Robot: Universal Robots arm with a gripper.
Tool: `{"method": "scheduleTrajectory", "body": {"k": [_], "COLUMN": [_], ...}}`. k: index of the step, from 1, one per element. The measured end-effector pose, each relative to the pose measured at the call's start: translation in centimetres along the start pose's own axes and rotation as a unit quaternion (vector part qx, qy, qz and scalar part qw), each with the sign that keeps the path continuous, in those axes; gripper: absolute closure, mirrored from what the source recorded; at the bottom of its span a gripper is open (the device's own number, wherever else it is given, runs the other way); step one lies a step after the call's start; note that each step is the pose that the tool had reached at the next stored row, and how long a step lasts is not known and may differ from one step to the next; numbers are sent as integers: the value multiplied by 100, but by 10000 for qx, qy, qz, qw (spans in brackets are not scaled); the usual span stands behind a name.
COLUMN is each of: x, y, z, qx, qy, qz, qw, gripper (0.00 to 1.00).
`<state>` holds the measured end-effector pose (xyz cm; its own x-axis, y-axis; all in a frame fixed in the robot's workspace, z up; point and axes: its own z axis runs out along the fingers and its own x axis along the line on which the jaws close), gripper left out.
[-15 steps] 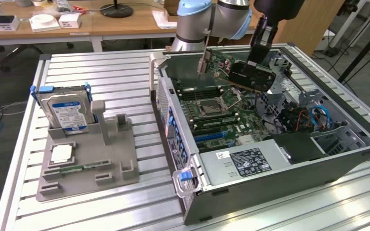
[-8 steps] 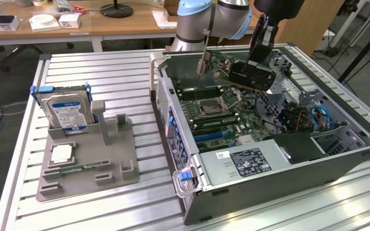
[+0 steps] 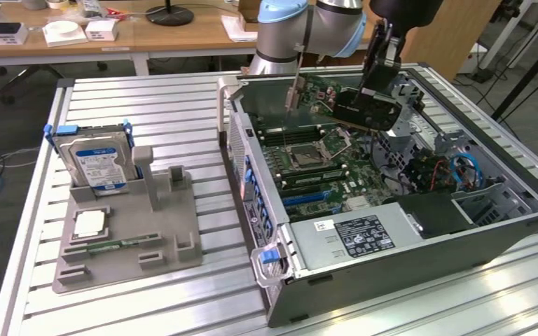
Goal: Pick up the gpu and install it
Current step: 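Insert the gpu into the slot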
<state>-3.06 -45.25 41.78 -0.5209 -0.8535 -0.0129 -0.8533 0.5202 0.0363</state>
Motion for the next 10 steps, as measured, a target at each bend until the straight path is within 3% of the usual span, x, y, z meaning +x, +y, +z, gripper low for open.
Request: {"method": "scheduleTrajectory", "body": {"k": [10], "x": [0], "y": [0], "z": [-16], "qx": [-4], "qy": [13], "qz": [-353], "qw": [9994], "gripper": [74]}}
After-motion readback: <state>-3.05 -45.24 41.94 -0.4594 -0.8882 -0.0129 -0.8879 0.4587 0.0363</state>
